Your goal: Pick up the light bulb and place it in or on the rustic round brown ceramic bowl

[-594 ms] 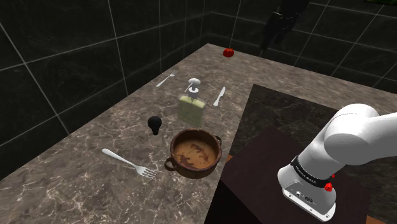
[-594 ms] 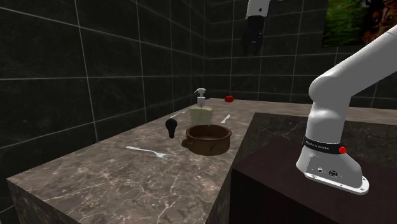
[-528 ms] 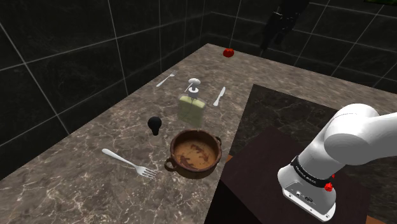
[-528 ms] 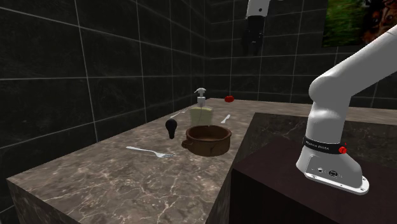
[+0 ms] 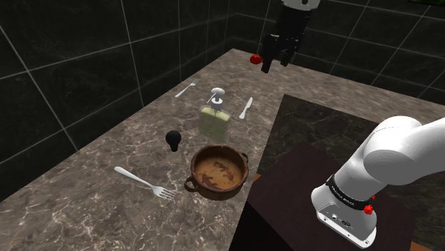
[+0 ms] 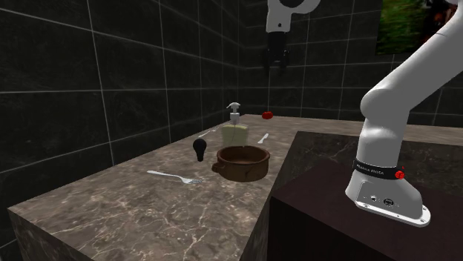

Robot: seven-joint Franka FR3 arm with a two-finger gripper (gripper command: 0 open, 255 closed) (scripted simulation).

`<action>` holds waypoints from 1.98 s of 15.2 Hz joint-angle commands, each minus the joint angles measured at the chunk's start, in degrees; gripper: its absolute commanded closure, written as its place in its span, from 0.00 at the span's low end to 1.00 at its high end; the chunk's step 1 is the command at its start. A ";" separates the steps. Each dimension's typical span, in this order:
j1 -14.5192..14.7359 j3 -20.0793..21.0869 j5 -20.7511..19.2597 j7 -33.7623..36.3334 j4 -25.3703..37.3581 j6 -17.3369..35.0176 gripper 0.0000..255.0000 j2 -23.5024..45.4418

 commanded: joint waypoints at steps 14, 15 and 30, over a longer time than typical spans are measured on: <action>-0.06 15.17 -1.16 24.68 11.11 10.13 0.00 28.78; 0.09 15.88 -1.91 26.46 12.44 10.54 0.00 31.19; 9.82 16.50 -13.72 47.19 39.24 10.19 0.00 66.95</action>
